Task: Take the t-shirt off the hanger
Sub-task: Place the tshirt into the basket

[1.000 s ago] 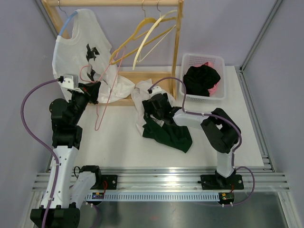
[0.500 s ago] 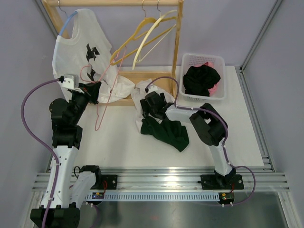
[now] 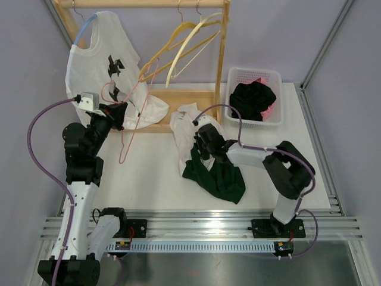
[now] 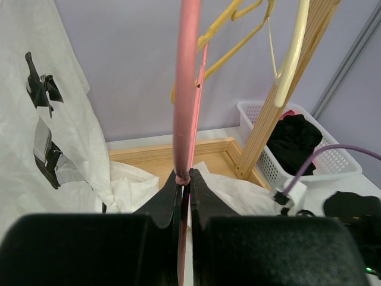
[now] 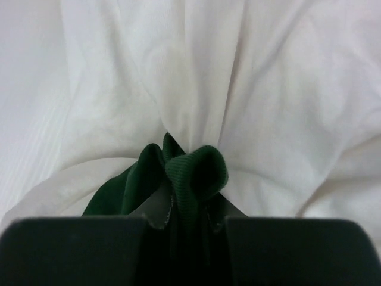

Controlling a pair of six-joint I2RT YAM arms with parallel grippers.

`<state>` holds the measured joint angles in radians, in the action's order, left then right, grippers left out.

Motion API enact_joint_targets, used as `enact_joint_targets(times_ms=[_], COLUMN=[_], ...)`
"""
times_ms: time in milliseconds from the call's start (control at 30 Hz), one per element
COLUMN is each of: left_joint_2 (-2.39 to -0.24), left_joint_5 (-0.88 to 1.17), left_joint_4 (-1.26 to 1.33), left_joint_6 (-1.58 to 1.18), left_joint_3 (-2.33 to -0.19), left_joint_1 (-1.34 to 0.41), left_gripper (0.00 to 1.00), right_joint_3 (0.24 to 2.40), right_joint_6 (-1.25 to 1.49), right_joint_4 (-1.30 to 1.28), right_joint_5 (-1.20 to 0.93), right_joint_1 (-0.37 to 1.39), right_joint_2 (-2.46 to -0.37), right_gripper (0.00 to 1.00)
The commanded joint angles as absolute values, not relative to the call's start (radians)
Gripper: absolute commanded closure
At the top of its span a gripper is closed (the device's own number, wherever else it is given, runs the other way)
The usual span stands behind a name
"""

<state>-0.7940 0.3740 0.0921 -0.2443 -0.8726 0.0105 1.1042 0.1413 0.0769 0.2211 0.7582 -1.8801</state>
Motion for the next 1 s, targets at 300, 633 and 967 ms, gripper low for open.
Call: enact_joint_targets(times_ms=[300, 633, 967], left_joint_2=[-0.795, -0.778, -0.769], left_joint_5=[0.396, 0.391, 0.39], left_joint_4=[0.164, 0.161, 0.161], left_joint_6=[-0.256, -0.258, -0.259], left_joint_3=[-0.865, -0.865, -0.862], left_joint_1=[0.012, 0.012, 0.012], left_gripper=[1.0, 1.0, 1.0], right_joint_3=[0.681, 0.853, 1.247], right_joint_6=[0.175, 0.137, -0.04], right_joint_4=[0.243, 0.059, 0.026], right_joint_5=[0.224, 0.458, 0.661], right_joint_1=[0.756, 0.755, 0.697], right_joint_2=[-1.088, -0.908, -1.147], right_gripper=[1.0, 1.0, 1.0])
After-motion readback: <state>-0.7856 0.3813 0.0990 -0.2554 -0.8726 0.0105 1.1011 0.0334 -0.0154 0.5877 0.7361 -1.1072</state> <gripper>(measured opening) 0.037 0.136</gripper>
